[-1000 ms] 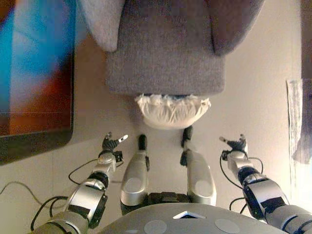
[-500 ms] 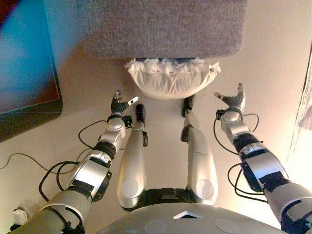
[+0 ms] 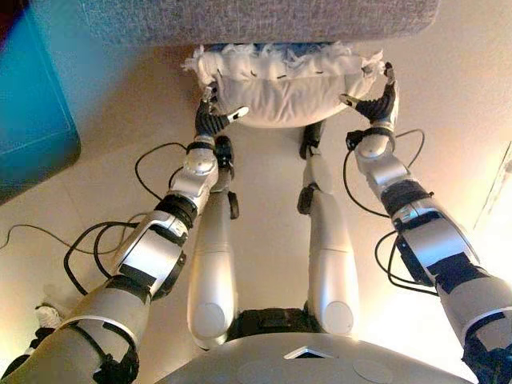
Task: Pick up the cushion and take it to the sofa
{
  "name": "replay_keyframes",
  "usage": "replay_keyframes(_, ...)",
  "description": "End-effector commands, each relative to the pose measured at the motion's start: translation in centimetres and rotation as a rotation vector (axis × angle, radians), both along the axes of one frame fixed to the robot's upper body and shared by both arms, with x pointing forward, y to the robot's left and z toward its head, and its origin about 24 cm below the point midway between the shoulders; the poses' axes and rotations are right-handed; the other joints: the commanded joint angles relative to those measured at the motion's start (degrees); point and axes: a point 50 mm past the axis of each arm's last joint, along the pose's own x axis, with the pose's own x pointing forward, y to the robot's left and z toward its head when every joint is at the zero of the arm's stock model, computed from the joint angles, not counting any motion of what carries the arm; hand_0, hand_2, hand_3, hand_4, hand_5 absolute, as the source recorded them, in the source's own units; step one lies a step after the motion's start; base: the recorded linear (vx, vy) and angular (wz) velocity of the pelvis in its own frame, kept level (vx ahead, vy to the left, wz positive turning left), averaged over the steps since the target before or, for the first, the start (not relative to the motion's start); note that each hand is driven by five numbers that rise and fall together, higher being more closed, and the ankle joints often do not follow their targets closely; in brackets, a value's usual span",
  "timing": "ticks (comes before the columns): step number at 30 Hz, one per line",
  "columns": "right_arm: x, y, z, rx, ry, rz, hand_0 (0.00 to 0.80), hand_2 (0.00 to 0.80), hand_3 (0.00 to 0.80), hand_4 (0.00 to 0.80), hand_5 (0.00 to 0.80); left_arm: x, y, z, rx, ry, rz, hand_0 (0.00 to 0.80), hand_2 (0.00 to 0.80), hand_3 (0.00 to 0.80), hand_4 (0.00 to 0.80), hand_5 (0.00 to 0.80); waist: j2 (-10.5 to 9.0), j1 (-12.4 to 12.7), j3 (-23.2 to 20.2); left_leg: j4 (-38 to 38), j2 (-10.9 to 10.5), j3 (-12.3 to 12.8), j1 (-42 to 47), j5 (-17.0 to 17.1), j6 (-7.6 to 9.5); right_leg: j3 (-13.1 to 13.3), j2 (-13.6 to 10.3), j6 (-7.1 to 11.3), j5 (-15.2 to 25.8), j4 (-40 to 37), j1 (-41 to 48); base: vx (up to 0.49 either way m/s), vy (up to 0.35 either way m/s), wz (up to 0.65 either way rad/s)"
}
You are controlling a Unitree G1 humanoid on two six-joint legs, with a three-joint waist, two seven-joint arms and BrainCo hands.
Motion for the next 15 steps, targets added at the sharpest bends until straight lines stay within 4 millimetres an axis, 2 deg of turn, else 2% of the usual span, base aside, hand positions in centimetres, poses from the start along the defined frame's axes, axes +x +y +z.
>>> replay_keyframes(1,0.3,-1.7,3.2,-0.086,-0.107,0.011,0.000,0.000,0.000,0.000,0.000,-0.3,-1.9,8.2,0.008,-0.388,-0.209,0.000,0.000,0.000,0.000,0.000,2.56,0.32,-0.09,-7.65,-0.42,-2.32,-2.17,6.61,1.61,3.21,1.19,5.18,-9.35,8.85,-1.19,0.000,0.000,0.00)
replay_keyframes(2,0.3,-1.5,3.4,-0.085,-0.113,0.016,0.000,0.000,0.000,0.000,0.000,2.6,1.4,3.6,-0.248,0.176,-0.023,0.000,0.000,0.000,0.000,0.000,2.53,0.04,-0.09,-7.13,-0.79,-2.49,-2.42,6.37,1.59,3.54,1.34,5.42,-9.63,8.96,-1.35,0.000,0.000,0.00)
replay_keyframes(4,0.5,-1.0,4.0,-0.091,-0.127,0.041,0.000,0.000,0.000,0.000,0.000,2.5,1.9,4.3,-0.217,0.105,-0.029,0.000,0.000,0.000,0.000,0.000,2.59,-0.40,-0.09,-6.86,-0.84,-2.54,-3.28,6.21,1.26,3.66,1.45,5.62,-9.47,9.15,-2.30,0.000,0.000,0.00)
replay_keyframes(9,0.9,-0.5,5.8,-0.118,-0.146,0.174,0.000,0.000,0.000,0.000,0.000,2.6,4.3,5.2,-0.251,0.069,-0.053,0.000,0.000,0.000,0.000,0.000,3.28,-0.65,-0.09,-5.97,-0.58,-2.41,-5.72,6.33,1.01,4.23,1.48,5.32,-9.45,10.42,-5.28,0.010,0.051,0.00)
replay_keyframes(12,1.1,0.3,6.1,-0.103,-0.126,0.284,0.000,0.000,0.000,0.000,0.000,2.8,4.3,5.5,-0.269,0.096,-0.092,0.000,0.000,0.000,0.000,0.000,3.52,-0.54,-0.09,-5.19,-0.67,-2.47,-6.79,6.08,0.91,4.38,1.39,5.25,-9.71,11.15,-6.51,0.000,0.000,0.00)
replay_keyframes(15,1.2,1.2,6.0,-0.059,-0.104,0.386,0.000,0.000,0.000,0.000,0.000,2.9,3.9,4.9,-0.293,0.160,-0.157,0.000,0.000,0.000,0.000,0.000,3.56,-0.47,-0.09,-4.72,-0.72,-2.60,-7.57,6.04,0.87,4.40,1.39,5.18,-9.70,11.62,-7.30,0.000,0.000,0.00)
